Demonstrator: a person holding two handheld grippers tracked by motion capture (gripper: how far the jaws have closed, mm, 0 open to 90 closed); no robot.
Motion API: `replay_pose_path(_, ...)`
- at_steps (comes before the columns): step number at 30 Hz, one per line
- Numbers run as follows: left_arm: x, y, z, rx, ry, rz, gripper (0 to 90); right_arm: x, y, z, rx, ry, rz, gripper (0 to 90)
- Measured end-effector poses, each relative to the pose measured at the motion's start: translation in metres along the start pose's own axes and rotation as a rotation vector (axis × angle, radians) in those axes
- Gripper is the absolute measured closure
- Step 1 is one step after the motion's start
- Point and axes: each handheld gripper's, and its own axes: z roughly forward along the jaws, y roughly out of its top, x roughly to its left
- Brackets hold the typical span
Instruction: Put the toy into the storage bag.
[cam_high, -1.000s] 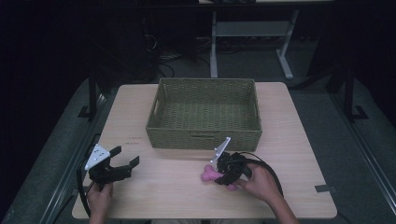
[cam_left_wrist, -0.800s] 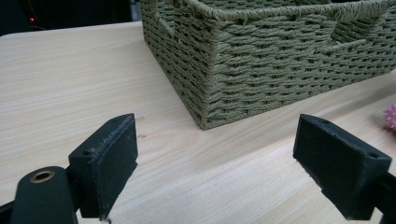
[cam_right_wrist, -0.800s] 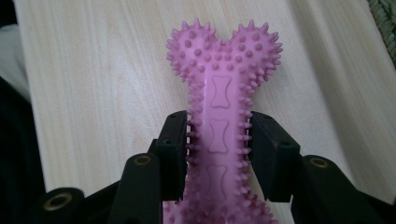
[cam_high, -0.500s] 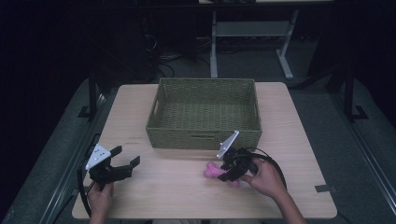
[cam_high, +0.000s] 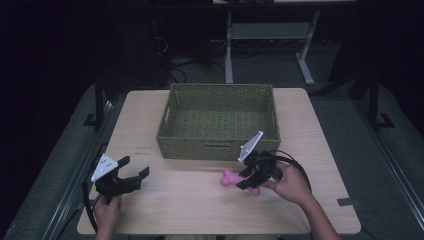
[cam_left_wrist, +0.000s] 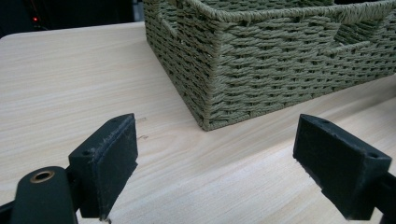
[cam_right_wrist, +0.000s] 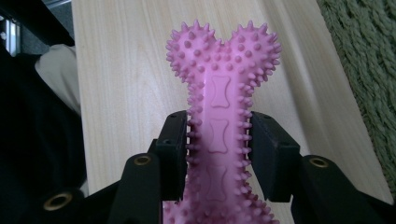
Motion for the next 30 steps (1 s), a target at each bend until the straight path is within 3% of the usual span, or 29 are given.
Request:
replay_pose_path(13, 0.001, -0.001, -0.001, -0.004, 0.002, -0.004, 13.3, -0.009, 0.006, -0.025, -0.044, 0.025, -0.001, 57.9)
replay_pose_path(30, 0.002, -0.001, 0.000, -0.001, 0.002, -0.003, 13.3, -0.018, 0.018, -0.053, -0.050, 0.019, -0.014, 58.0)
